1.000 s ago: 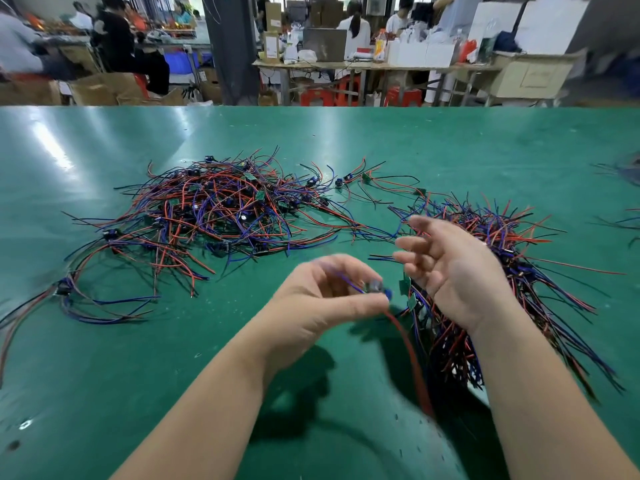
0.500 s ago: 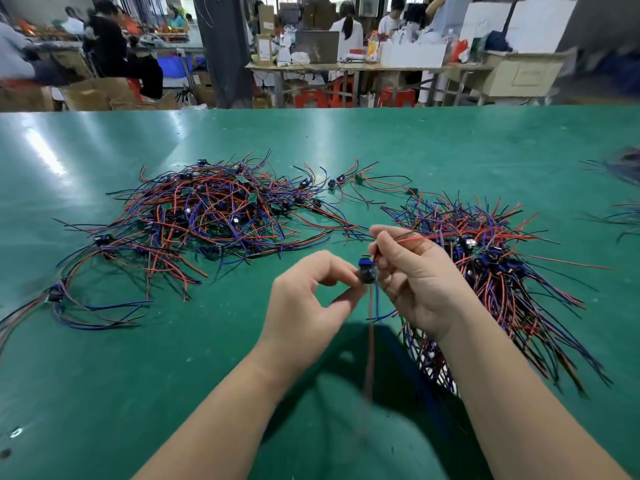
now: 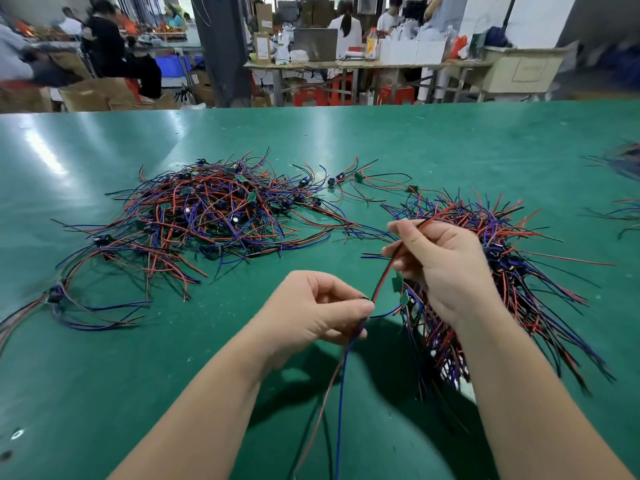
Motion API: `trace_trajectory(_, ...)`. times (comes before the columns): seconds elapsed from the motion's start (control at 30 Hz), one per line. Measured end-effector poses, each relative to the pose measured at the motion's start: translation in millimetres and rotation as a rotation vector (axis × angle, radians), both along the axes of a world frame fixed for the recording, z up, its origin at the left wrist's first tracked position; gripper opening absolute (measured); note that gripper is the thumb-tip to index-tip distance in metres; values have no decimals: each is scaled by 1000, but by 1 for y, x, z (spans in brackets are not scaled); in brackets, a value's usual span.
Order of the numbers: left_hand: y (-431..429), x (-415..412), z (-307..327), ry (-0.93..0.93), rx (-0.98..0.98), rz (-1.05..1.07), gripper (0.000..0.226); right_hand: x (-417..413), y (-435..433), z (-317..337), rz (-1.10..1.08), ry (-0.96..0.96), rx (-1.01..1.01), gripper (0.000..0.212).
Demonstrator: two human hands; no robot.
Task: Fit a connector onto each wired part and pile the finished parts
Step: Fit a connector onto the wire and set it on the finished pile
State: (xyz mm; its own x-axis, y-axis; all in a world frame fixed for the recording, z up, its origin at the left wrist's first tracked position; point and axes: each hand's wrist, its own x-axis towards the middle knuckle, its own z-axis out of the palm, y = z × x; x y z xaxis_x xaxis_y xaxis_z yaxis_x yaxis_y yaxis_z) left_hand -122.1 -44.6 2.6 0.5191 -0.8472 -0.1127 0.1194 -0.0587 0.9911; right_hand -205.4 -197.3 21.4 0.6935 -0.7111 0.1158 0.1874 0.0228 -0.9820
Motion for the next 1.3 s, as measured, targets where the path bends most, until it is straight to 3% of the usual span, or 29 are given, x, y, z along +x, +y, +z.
trace_trajectory(0.3, 22, 18, 3, -140, 224, -382, 18, -1, 4, 3, -10, 212, 45, 58)
trace_trajectory(0.47, 19, 14, 2, -196, 230, -472, 21, -2, 4, 3, 43, 193, 257, 62)
trace_trajectory(0.57, 18, 13, 1, -208, 200, -471, 21, -2, 2, 2, 17, 169, 303, 65)
trace_trajectory(0.67, 15, 14, 1, -150, 94, -295, 24, -1, -1, 3, -12, 93, 337, 66)
trace_trajectory(0.77, 6, 15, 0, -1, -80, 87, 25, 1, 1, 1, 21, 64, 179, 48)
trace_trajectory(0.83, 1, 15, -1, 102, -158, 237, 33, -1, 6, -4, 156, 122, -165, 23)
trace_trajectory(0.9, 1, 15, -4, 97, -176, 247, 34, -2, 14, -9, 312, 176, -452, 31)
trace_trajectory(1.03, -2, 13, -7, 4, -212, 244, 22, 2, 24, -10, 222, 46, -559, 27)
trace_trajectory(1.1, -1, 18, -8, -155, -199, 352, 25, -2, 18, -5, 15, -11, -628, 28)
trace_trajectory(1.23, 18, 54, -15, -1042, 174, 703, 11, -24, -20, 7, -566, 16, -851, 27)
trace_trajectory(1.3, 27, 72, -21, -1167, 374, 720, 10, -33, -36, 9, -648, 114, -817, 24)
